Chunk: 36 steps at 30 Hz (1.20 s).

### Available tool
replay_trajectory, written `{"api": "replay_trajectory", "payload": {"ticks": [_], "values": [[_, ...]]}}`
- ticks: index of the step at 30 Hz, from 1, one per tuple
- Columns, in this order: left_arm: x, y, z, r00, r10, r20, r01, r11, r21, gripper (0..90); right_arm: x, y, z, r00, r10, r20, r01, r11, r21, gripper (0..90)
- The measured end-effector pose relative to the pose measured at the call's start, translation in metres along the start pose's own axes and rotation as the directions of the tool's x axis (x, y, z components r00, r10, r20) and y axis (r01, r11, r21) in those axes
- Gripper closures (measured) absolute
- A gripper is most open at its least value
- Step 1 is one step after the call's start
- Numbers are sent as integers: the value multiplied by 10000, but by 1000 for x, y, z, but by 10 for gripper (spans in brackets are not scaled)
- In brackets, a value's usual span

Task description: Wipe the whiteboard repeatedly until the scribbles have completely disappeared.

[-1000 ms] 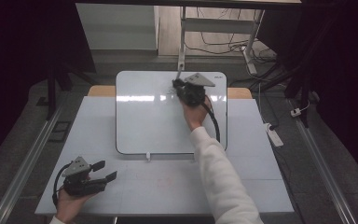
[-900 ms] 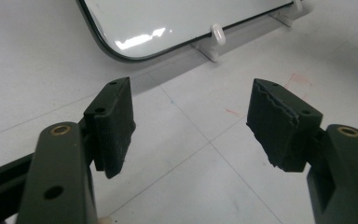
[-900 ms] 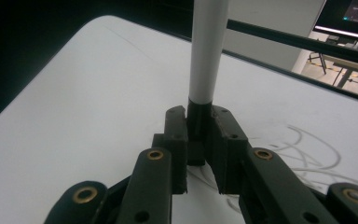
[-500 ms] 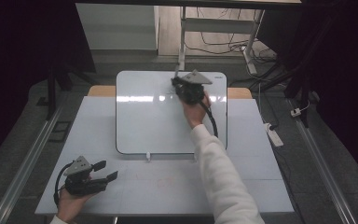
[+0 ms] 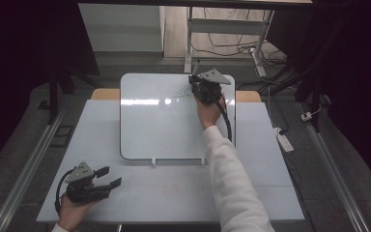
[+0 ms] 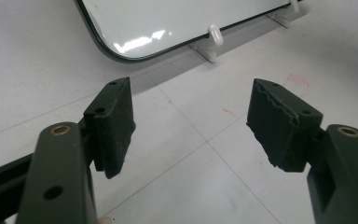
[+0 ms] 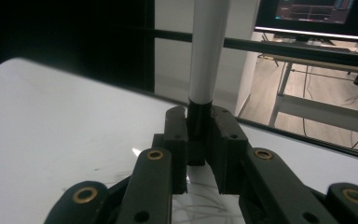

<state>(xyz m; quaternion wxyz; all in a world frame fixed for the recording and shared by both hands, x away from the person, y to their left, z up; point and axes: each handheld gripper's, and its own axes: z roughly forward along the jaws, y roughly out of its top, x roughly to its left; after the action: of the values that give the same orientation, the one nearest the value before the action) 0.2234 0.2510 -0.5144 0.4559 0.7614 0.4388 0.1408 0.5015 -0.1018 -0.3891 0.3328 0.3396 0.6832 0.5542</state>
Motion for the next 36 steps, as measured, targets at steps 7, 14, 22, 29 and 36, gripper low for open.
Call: {"api": "replay_trajectory", "payload": {"ticks": [7,14,22,29,36], "values": [[0,-1,0,10000,67,-3,-67,10000,63,319,21,-11,1,9932,-938,-692,948,9954,104,775],[2,0,2,10000,24,17,-25,10000,66,320,11,-13,-3,9905,-556,-1260,578,9982,142,775],[1,1,0,10000,31,17,-31,10000,-22,320,-12,-12,-14,9994,341,105,-339,9991,-246,775],[-2,1,0,10000,80,35,-80,10000,-36,320,-17,-17,-22,9991,209,379,-197,9993,-311,776],[0,1,0,10000,62,-5,-62,10000,-50,321,-10,-18,-20,9990,-443,-7,442,9987,-263,775]]}}
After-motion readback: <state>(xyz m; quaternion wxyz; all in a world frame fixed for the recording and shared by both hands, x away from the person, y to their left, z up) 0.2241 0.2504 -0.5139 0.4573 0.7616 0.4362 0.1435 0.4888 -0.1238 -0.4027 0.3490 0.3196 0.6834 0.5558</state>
